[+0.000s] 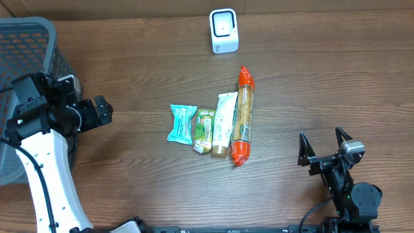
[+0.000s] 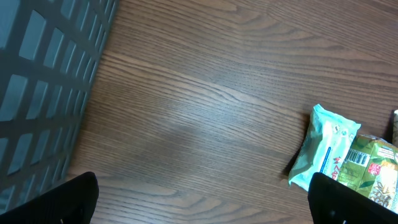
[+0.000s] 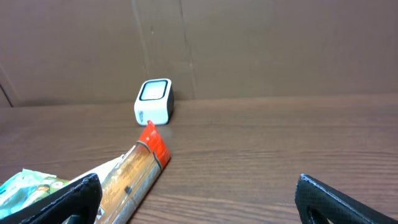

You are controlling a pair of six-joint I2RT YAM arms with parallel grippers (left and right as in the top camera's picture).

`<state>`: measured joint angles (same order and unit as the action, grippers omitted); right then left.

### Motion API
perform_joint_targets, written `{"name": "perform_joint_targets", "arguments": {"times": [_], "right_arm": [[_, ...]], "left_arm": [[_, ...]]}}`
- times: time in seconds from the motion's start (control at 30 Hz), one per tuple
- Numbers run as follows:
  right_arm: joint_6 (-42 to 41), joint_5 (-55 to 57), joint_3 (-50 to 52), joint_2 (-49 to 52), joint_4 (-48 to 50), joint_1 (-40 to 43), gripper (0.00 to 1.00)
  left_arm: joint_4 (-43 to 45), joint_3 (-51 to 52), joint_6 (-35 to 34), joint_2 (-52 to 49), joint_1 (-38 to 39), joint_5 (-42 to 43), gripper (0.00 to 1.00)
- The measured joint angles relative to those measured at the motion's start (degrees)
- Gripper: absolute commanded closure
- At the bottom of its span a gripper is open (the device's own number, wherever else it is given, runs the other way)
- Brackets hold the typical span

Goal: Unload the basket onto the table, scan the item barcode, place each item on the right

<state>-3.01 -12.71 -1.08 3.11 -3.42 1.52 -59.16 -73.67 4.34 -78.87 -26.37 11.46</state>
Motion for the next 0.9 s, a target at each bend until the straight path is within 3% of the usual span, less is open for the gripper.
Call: {"name": "perform_joint_targets", "arguments": {"times": [0.47, 0.7, 0.9], "right_arm": [[-3.87, -11.34, -1.42, 3.65, 1.79, 0.0, 0.0], [-4.31, -15.43, -18.45, 22.23, -5.57, 0.0, 0.0], [-4.28, -19.37, -36.87, 43.08, -19.47, 0.0, 0.0]], "left_arm": [[0.02, 0.0, 0.0, -0.02, 0.0, -0.2, 0.0], [0.0, 0.0, 0.0, -0.02, 0.02, -0.22, 0.0], [0.0, 0.0, 0.0, -0.02, 0.02, -0.24, 0.0]]}}
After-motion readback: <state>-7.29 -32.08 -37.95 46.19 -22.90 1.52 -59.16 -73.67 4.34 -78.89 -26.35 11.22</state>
